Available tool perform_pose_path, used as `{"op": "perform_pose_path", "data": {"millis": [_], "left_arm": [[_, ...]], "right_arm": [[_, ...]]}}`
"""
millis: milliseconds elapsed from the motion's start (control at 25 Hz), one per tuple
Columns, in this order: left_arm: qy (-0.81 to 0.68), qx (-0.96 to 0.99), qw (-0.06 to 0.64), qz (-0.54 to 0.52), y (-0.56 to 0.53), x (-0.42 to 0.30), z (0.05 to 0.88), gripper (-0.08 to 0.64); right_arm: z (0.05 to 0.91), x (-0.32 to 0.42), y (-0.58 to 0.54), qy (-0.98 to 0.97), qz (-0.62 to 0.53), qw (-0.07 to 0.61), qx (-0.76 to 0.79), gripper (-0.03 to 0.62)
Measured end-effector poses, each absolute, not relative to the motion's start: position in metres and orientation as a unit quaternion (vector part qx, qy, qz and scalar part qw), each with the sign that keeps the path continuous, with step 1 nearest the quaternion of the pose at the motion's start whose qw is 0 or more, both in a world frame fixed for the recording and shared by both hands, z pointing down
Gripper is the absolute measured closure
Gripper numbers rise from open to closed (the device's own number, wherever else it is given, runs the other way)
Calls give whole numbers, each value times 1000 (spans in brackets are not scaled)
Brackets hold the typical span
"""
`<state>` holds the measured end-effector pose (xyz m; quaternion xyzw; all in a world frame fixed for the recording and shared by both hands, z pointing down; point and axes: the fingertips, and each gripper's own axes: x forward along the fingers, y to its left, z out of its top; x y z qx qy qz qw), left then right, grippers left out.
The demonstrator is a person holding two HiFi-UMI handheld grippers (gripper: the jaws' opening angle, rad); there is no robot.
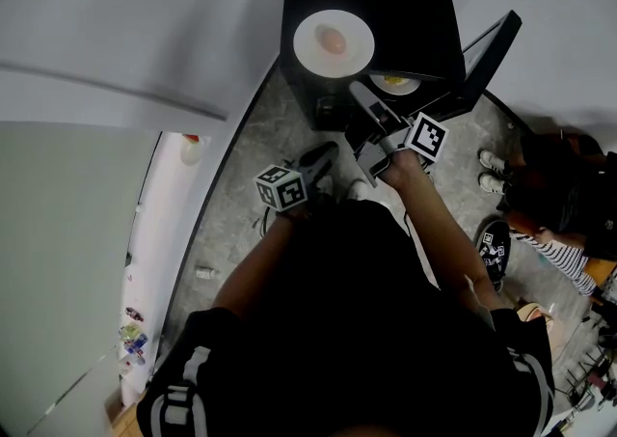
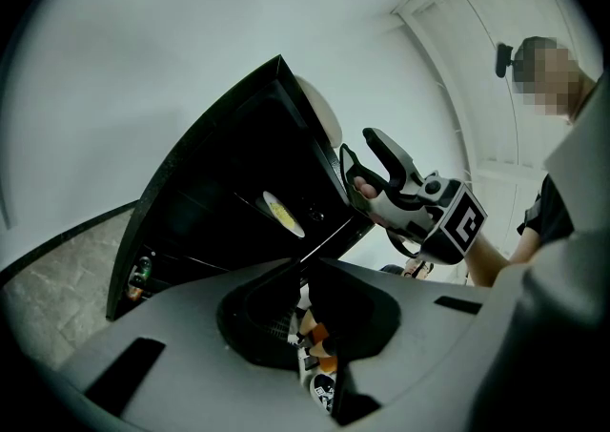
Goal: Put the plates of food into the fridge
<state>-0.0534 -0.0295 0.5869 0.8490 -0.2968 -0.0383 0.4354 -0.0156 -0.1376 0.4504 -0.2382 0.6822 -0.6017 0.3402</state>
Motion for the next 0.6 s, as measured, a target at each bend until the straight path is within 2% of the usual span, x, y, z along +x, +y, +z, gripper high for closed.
{"op": "perform_pose_path", "data": {"millis": [600], "left_arm": [[-301,846,437,-41,-34,-61,590,537]], "right_arm": [[449,-23,-151,674,-607,343,-243,433]]}}
